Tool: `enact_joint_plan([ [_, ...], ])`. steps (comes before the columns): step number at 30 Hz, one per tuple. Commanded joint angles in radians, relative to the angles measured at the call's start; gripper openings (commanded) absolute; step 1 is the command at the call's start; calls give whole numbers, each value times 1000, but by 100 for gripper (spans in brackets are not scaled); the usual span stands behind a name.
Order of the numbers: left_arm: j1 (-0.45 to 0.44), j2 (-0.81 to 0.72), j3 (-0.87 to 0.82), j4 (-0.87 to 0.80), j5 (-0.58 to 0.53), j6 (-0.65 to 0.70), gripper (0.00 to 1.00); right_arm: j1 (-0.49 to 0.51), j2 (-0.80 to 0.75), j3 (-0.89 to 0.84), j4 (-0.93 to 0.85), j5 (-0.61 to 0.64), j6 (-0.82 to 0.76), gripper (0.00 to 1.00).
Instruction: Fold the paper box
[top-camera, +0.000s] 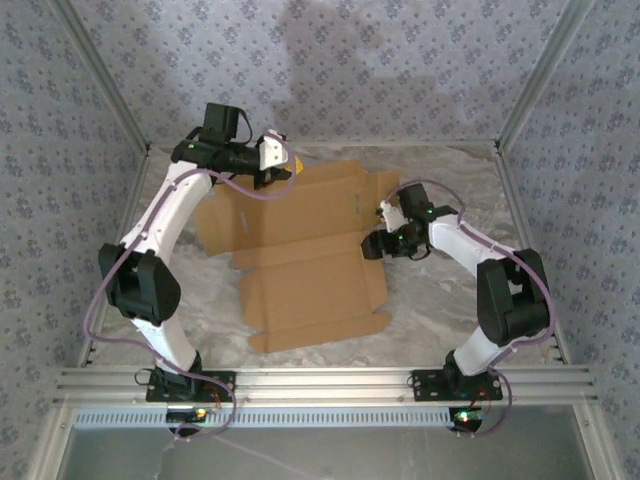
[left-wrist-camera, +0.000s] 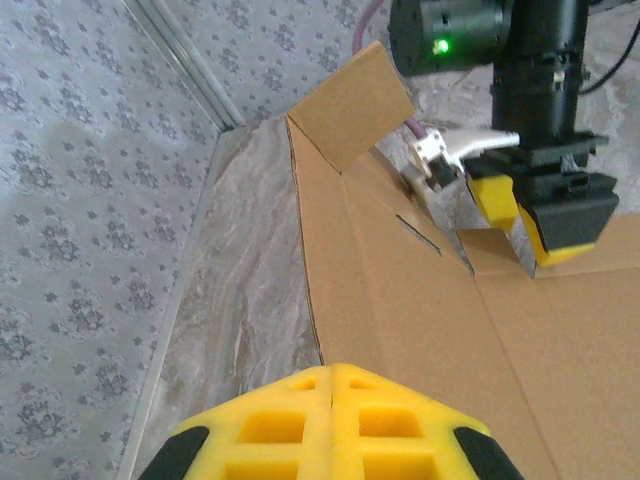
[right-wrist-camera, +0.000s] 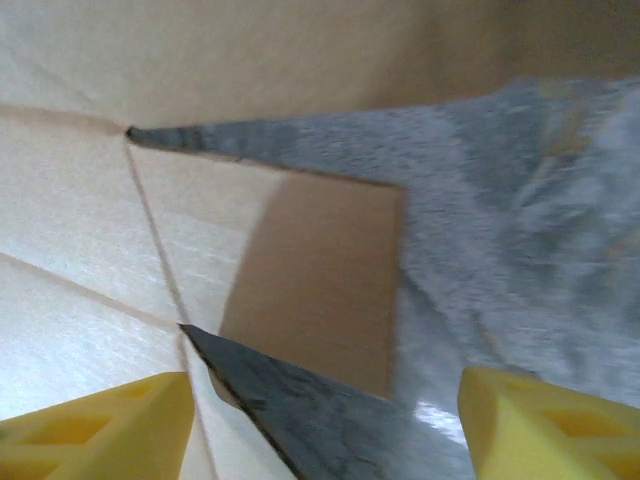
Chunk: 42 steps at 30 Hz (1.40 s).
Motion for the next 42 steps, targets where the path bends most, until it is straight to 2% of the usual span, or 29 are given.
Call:
enact_joint_plan([
  [1,4,-46,-26,13,62,-20,0,18,-37,-7,82,-55,50,67],
  [5,1,-55,-47,24,48,-30,0,25,-67,5,84,-12,55,57],
  [10,-4,-58,-71,26,16,-29,0,25,-149,-32,131,33,76,59],
  [18,-19,-76,-99,54,12,-47,0,29,-138,-49,181,-23,123,41],
  [21,-23,-83,-110,63,2,-49,0,39,-144,-61,153,80,117,44],
  [24,-25,-90,-114,63,6,-50,0,37,-148,-79,132,185,110,53],
  [26,-28,-95,-114,63,12,-55,0,35,-146,-86,129,222,113,55],
  [30,-33,-101,-118,63,10,-55,0,29,-128,-105,161,186,136,57],
  [33,-36,-100,-119,62,10,-55,0,31,-106,-114,201,106,155,55],
  [36,-39,-97,-123,61,8,-54,0,41,-87,-119,255,0,187,51],
  [42,-39,-96,-130,63,-2,-51,0,55,-103,-118,275,-21,192,35],
])
